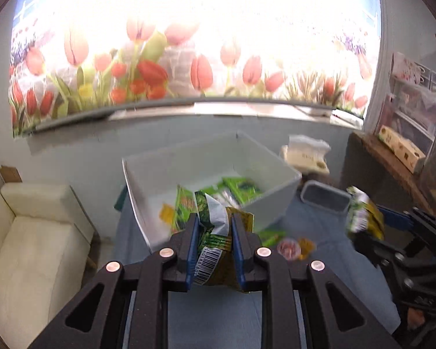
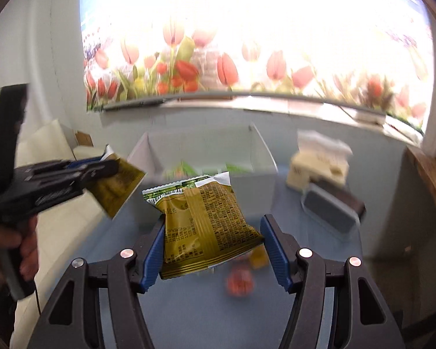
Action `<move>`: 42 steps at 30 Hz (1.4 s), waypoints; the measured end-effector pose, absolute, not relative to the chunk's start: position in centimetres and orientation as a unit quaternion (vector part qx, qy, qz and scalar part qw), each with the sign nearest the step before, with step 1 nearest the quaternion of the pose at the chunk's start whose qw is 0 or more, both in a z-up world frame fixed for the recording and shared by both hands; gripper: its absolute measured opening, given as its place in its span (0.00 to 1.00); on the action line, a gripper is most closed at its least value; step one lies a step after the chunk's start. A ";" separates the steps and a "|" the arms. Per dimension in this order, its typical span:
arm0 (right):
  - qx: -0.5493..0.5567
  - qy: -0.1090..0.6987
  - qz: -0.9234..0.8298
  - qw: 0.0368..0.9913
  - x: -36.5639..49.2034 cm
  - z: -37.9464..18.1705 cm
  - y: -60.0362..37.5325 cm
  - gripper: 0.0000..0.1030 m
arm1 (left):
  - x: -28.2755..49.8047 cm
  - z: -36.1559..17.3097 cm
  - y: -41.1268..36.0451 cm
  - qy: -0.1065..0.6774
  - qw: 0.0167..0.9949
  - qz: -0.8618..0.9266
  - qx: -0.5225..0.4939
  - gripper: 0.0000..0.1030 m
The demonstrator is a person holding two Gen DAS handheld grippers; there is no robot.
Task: Organize snacks
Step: 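Carry both yellow-brown packets into the white box and release them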
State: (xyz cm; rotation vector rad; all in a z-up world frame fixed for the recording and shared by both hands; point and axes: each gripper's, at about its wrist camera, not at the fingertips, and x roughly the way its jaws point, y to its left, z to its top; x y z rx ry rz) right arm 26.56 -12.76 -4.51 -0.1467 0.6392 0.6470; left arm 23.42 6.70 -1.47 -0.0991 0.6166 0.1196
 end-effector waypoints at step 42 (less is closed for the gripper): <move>-0.071 0.334 0.314 0.886 43.0 -3.8 -1.9 1.00 | 33.4 -0.7 14.0 0.304 0.947 0.095 -0.049 1.00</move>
